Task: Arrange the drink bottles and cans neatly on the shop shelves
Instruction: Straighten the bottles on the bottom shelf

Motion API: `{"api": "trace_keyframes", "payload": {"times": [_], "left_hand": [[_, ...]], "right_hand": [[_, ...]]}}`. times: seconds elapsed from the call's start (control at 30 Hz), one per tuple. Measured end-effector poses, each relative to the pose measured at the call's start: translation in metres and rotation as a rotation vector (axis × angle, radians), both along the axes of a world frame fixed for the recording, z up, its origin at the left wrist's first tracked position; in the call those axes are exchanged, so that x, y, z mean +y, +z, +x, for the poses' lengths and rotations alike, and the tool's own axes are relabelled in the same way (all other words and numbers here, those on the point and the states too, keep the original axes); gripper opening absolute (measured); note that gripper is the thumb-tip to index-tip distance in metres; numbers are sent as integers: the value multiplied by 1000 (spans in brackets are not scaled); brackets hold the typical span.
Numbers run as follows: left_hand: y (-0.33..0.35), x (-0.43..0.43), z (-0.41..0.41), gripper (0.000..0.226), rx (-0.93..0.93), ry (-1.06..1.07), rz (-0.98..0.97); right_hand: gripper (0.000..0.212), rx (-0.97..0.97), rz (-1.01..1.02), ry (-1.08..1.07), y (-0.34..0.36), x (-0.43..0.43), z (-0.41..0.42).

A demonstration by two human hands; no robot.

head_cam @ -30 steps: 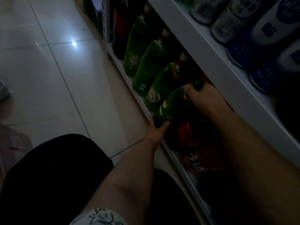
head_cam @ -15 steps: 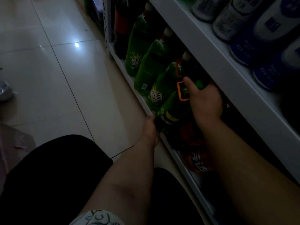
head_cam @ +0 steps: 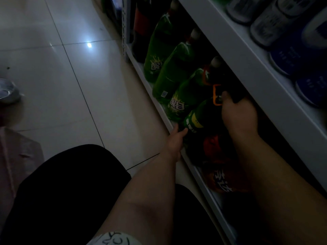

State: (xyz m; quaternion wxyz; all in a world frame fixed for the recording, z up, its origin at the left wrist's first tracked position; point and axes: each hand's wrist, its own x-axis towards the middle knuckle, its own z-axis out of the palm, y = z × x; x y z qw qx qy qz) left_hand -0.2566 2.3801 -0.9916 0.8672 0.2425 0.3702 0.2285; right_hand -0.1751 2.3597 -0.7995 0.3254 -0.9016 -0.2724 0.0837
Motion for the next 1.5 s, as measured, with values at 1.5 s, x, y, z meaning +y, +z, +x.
{"api": "trace_keyframes", "payload": {"times": [1.5], "left_hand": [[192,267,-20,46,489,-444,1114]], "right_hand": [[36,581,94,321,-58,91,-72]]}}
